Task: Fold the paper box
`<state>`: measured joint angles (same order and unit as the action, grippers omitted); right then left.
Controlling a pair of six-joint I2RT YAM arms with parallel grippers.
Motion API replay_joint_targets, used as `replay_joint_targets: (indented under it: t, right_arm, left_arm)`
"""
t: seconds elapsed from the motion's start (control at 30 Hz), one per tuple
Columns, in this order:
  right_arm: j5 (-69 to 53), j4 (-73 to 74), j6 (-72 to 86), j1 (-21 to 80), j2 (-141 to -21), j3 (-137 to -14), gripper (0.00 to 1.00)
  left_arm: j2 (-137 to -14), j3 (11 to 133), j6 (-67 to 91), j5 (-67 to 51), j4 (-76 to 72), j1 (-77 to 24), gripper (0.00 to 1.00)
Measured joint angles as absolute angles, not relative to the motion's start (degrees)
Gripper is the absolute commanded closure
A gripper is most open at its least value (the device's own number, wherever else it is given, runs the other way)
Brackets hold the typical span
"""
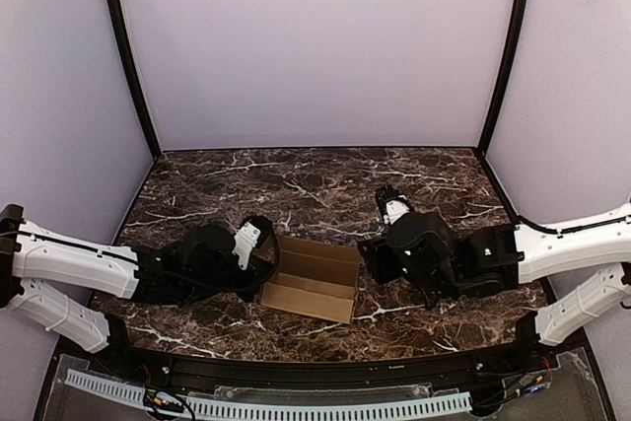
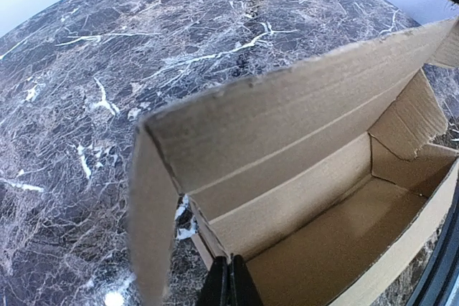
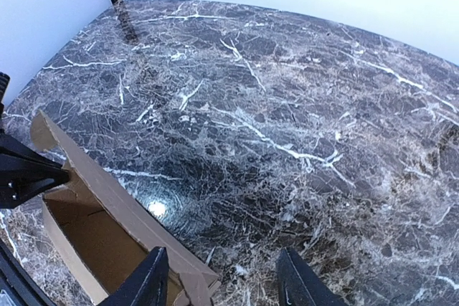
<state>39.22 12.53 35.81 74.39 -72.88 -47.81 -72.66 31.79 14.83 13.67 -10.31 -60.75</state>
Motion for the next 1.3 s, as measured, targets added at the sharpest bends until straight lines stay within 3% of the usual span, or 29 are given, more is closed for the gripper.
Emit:
replay_joint_targets:
  t: [0.23,0.47,0.9,1.3]
  right_arm:
    - [40.32,13.41,30.44,74.22,-73.43,-53.21,0.49]
    - [38.59,13.34,27.14,72.88,-77.34,-58.28,0.56]
    - [31.44,13.39,27.35,70.13,-83.29,-61.19,0.85]
    - [27.83,13.41,29.50,68.88,-87.39,-61.17,0.98]
  left_arm:
    - [-72.71,28.05,15.25,18.52,-16.99,-63.86,1.00]
    - [-76.01,24.29,13.65,22.28,-28.88,-66.57,1.00]
    - [-91.05,21.23,6.63,26.02,-57.39,-68.12,1.00]
    - [-102.76,21.08,2.48,25.54,-75.33,-68.55,1.00]
